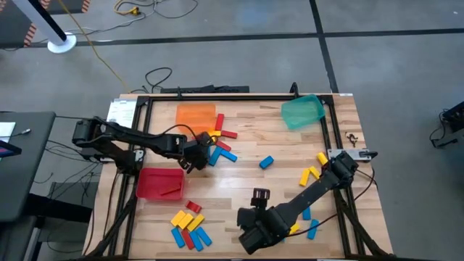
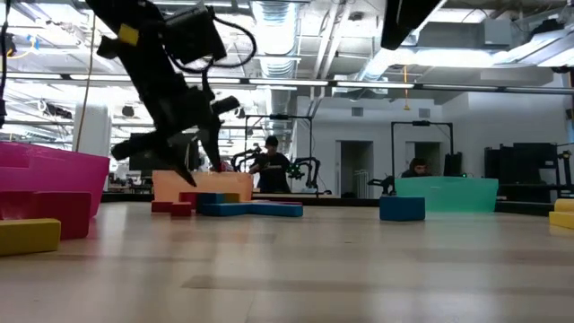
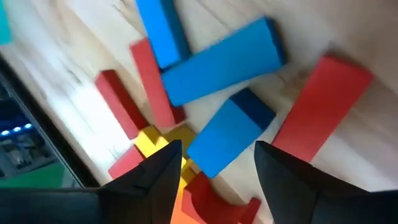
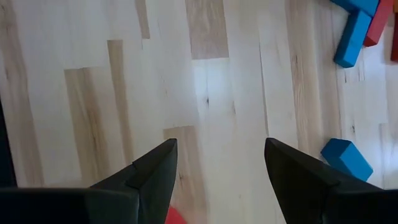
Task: Sort blocks
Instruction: Put the blue block into the orange bin
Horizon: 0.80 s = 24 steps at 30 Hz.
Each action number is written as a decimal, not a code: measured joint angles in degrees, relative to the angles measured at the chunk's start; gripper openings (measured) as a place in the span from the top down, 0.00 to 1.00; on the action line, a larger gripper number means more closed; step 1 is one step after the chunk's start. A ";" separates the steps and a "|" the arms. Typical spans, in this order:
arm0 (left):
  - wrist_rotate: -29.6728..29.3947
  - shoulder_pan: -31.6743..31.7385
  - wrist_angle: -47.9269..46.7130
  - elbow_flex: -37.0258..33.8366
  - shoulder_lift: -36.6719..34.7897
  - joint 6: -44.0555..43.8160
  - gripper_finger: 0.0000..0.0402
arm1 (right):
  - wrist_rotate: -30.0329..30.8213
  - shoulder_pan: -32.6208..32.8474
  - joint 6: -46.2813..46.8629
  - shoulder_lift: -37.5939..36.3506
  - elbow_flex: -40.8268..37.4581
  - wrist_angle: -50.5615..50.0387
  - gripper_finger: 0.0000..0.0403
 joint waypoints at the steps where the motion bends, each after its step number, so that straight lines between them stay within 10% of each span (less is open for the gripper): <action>1: -0.82 0.00 -0.93 0.00 0.74 0.14 0.49 | 0.04 0.13 0.32 0.00 0.00 0.17 0.35; 11: -7.19 -0.70 4.68 0.90 8.05 6.23 0.45 | 0.14 0.27 2.23 0.00 0.00 1.37 0.35; 24: 2.42 0.88 1.90 3.98 8.09 5.90 0.45 | 0.70 -1.03 -0.04 0.00 0.00 2.34 0.35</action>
